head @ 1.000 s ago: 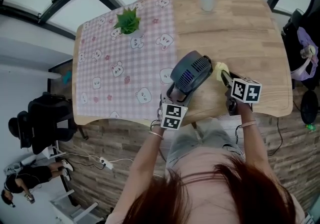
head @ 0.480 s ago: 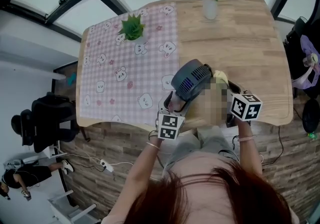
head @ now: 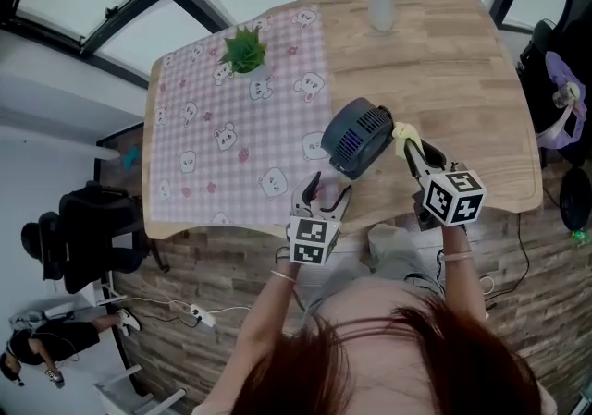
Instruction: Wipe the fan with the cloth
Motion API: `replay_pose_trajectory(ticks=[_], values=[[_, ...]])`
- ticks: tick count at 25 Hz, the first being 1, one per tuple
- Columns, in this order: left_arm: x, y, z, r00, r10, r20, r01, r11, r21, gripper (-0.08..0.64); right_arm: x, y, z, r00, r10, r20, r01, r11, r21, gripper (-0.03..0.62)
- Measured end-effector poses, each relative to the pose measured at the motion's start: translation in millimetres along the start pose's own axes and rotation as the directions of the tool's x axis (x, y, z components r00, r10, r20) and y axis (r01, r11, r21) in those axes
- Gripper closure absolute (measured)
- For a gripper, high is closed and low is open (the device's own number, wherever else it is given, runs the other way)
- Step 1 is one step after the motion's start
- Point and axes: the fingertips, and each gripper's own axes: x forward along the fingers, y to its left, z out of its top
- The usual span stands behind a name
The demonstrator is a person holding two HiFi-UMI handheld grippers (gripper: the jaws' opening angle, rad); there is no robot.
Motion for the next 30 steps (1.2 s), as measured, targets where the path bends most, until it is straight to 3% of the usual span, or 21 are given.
replay_pose_trajectory(ticks=[2,4,11,30], values=[[-8.9,-1.4,1.0,1.0,0.0,0.013,0.0,1.0,0.009,0.284,-9.1,8.4,0.7,1.0,-0.008,0.015,0.008,1.0,-0.009,0.545],[-17.9,1.0,4.9,0.999,0.017,0.038,-0.017,1.0,0.009,0.378,-17.4,16.8,3.4,0.999,-0.013,0.03,0.013,1.0,-0.019,0.545],[-48.9,4.9,15.1,0.994,0.038,0.107,-0.037,0.999,-0.014,0.473,-45.2,46.4,11.0,0.997,-0.019,0.078,0.025,0.996,-0.086,0.545],[-141.8,-24.6,26.1,0.973,0.018,0.229,0.003,0.996,-0.09,0.539,-136.1,122.0,7.2,0.973,-0.024,0.231,0.074,0.975,-0.21,0.545]])
